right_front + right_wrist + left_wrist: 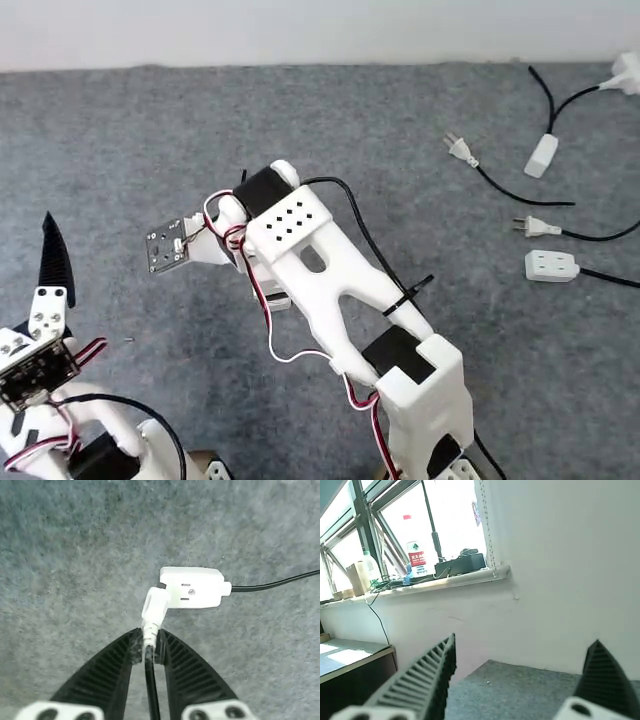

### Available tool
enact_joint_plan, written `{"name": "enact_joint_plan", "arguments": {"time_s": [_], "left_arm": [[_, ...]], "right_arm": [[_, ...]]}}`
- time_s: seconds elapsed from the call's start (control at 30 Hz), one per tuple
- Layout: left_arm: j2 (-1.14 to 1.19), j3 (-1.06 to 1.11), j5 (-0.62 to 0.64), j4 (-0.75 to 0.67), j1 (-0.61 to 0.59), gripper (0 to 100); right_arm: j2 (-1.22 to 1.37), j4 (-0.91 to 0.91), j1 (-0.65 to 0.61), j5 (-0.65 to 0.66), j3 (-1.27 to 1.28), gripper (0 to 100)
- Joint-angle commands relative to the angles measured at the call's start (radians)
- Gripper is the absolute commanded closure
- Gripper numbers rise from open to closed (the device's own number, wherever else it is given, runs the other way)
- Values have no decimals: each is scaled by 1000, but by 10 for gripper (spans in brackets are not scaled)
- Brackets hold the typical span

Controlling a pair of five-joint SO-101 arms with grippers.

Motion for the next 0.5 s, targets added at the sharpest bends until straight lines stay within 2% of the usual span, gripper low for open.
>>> {"name": "enact_joint_plan", "arguments": {"time_s": [0.0,0.2,0.47], "left_arm": [[-12,-50,-20,-34,-5,603],[-12,-50,-20,-31,-34,603],[-12,-48,-18,-31,-58,603]], "right_arm": [[-16,41,22,35,-57,991],[-15,41,61,110,-57,991],[-7,22,94,147,-57,991]]}}
